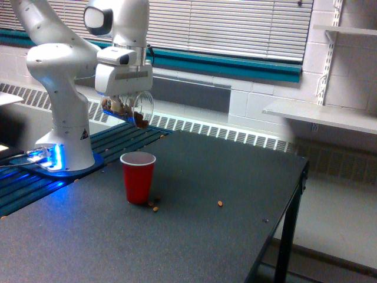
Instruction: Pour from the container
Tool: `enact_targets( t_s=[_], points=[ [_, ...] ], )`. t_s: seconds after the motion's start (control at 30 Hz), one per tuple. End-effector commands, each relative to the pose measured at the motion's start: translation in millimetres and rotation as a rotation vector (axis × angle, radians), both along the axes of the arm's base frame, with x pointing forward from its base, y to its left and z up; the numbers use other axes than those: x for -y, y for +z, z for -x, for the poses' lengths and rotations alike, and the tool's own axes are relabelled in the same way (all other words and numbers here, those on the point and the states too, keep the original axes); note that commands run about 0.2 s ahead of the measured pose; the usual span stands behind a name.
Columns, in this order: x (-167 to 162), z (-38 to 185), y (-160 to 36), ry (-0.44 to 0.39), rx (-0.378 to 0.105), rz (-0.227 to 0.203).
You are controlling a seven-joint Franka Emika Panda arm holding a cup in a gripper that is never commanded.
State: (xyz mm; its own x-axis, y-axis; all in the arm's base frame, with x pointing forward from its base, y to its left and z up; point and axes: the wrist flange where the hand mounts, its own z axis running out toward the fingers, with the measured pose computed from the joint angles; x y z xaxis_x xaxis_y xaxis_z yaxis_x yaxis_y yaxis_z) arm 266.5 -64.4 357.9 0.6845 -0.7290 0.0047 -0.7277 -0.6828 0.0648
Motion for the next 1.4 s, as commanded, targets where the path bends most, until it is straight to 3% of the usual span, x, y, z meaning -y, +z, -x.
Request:
enact_targets(
  t_s=[0.03, 1.4],
  points=[
    [-2.4, 4.9, -19.5, 0.007, -0.039, -0.010],
    [9.1, 15.2, -25.9, -0.023, -0.095, -0.016]
  ],
)
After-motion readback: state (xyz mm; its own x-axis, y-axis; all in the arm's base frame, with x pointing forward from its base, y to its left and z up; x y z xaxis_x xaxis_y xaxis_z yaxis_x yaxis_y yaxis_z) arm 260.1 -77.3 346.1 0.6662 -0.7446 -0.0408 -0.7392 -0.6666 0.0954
